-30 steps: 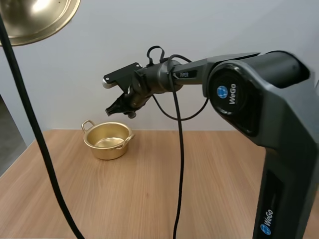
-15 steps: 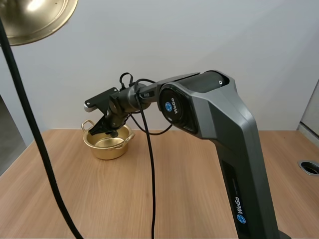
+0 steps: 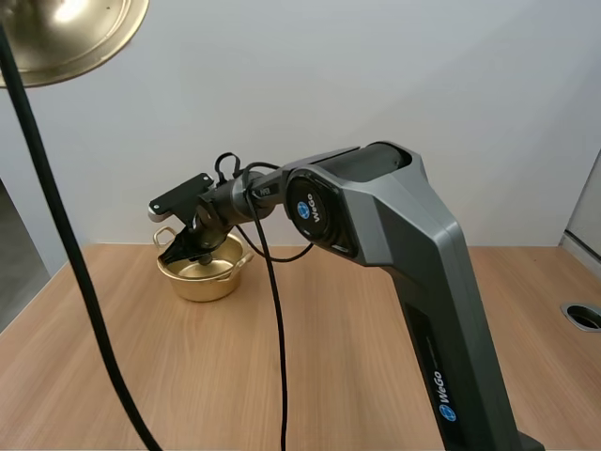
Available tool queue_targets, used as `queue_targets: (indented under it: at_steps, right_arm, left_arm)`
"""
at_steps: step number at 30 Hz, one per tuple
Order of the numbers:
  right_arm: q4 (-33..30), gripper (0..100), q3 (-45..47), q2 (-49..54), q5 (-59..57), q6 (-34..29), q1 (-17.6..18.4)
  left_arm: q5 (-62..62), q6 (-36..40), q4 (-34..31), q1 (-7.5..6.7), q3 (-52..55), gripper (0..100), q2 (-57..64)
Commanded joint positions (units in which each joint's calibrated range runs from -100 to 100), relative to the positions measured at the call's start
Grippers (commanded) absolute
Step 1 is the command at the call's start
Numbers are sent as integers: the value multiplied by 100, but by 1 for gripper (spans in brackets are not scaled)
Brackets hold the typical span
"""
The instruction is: Open the pot, put the car inside, and close it
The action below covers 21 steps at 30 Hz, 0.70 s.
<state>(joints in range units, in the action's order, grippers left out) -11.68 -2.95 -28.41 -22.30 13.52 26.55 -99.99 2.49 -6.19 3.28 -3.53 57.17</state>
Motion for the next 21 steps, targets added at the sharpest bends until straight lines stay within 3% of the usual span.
queue_targets:
  at_steps: [1,3,9,15,16,19,21]
  right_arm:
    - [-754,100,-7,15,-103,-5,71]
    - [-1117,100,-7,42,-144,-19,128]
    - [-1300,100,-7,232,105,-86,140]
    - [-1724,100,-7,526,-80,-123,-55]
    - [-1777,87,-7,591,-292,-123,-104]
    - [-1766,0,-7,882,-1104,-297,-271]
    - [-1750,0,-7,1127,-1607,-822,-396]
  left_arm:
    - [-1,4,3,-2,3,0,-4]
    - [-1,-57,1,-2,3,0,-4]
    - [-1,-79,1,-2,3,0,-4]
    - [-1,-79,1,-2,3,0,-13]
    - [-1,-79,1,-2,3,0,-13]
    - [-1,-79,-149,-2,3,0,-19]
    - [-1,-79,-287,-2,3,0,-48]
